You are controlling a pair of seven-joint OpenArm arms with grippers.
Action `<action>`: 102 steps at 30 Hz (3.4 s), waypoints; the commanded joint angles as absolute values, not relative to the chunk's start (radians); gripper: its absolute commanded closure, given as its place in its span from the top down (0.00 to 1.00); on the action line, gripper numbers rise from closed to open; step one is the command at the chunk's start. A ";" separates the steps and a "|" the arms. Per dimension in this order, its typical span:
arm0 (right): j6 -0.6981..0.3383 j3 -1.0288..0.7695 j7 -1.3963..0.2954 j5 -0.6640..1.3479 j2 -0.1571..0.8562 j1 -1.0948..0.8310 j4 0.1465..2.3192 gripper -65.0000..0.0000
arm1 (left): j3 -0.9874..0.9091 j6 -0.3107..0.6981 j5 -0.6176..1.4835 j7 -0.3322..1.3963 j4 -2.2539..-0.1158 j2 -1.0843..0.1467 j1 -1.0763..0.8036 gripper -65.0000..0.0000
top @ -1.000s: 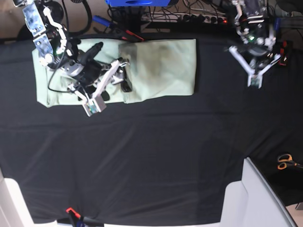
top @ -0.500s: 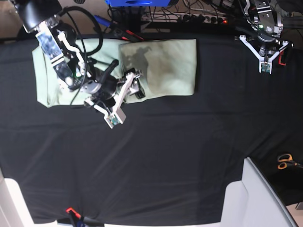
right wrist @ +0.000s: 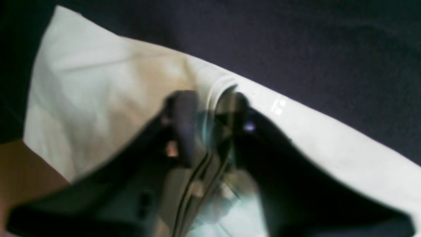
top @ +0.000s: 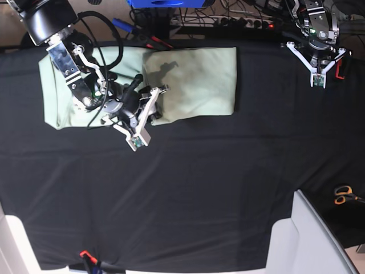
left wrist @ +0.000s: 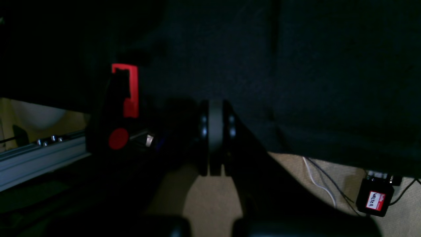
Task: Fold the T-shirt properly
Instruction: 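Release the folded end and raise the left gripper away, then grasp the strip's other end with the right gripper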
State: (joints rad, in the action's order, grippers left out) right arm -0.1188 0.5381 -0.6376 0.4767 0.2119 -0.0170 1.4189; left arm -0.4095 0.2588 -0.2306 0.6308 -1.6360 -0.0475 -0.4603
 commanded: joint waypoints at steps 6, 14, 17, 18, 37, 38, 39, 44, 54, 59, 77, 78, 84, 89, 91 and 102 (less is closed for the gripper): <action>-0.124 0.532 -0.619 0.487 0.217 0.012 1.431 0.05 | -0.410 0.249 -0.234 0.619 -1.650 -0.054 -0.464 0.00; -0.124 0.530 -0.619 0.487 0.216 0.019 1.372 0.06 | -0.410 0.249 -0.234 0.619 -1.650 -0.054 -0.467 0.00; -0.124 0.529 -0.616 0.487 0.213 0.013 1.372 0.06 | -0.410 0.249 -0.234 0.619 -1.650 -0.054 -0.467 0.00; -0.122 0.529 -0.607 0.490 0.213 0.012 1.377 0.06 | -0.410 0.249 -0.234 0.619 -1.650 -0.054 -0.466 0.00; 0.130 0.174 -0.593 0.593 0.286 -0.226 1.715 0.67 | -0.412 0.249 -0.234 0.619 -1.649 -0.054 -0.472 0.00; 0.091 0.116 -0.590 0.621 0.286 -0.243 1.705 0.71 | -0.410 0.249 -0.234 0.619 -1.649 -0.054 -0.472 0.00; 0.033 0.050 -0.588 0.647 0.286 -0.263 1.698 0.73 | -0.410 0.249 -0.234 0.619 -1.649 -0.054 -0.472 0.00; -0.309 -0.239 -0.593 0.773 0.275 -0.334 1.630 0.80 | -0.409 0.249 -0.234 0.619 -1.650 -0.054 -0.464 0.00; -0.568 -0.412 -0.593 0.897 0.286 -0.360 1.345 0.80 | -0.409 0.249 -0.234 0.619 -1.653 -0.054 -0.463 0.00; -0.570 -0.423 -0.587 0.897 0.337 -0.363 1.291 0.80 | -0.409 0.249 -0.234 0.618 -1.653 -0.054 -0.469 0.00; -0.590 -0.206 -0.585 0.897 0.341 -0.380 1.198 0.79 | -0.409 0.249 -0.234 0.616 -1.650 -0.054 -0.470 0.00; -0.590 -0.194 -0.585 0.897 0.334 -0.384 1.211 0.79 | -0.409 0.249 -0.234 0.616 -1.650 -0.054 -0.470 0.00; -0.590 -0.136 -0.585 0.897 0.326 -0.384 1.237 0.79 | -0.409 0.249 -0.234 0.616 -1.650 -0.054 -0.470 0.00; -0.590 -0.131 -0.585 0.897 0.326 -0.375 1.237 0.79 | -0.409 0.249 -0.234 0.616 -1.649 -0.054 -0.472 0.00; -0.590 -0.131 -0.585 0.897 0.326 -0.360 1.237 0.79 | -0.409 0.249 -0.234 0.616 -1.649 -0.054 -0.472 0.00; -0.590 -0.047 -0.585 0.897 0.326 -0.308 1.228 0.60 | -0.409 0.249 -0.234 0.618 -1.647 -0.054 -0.472 0.00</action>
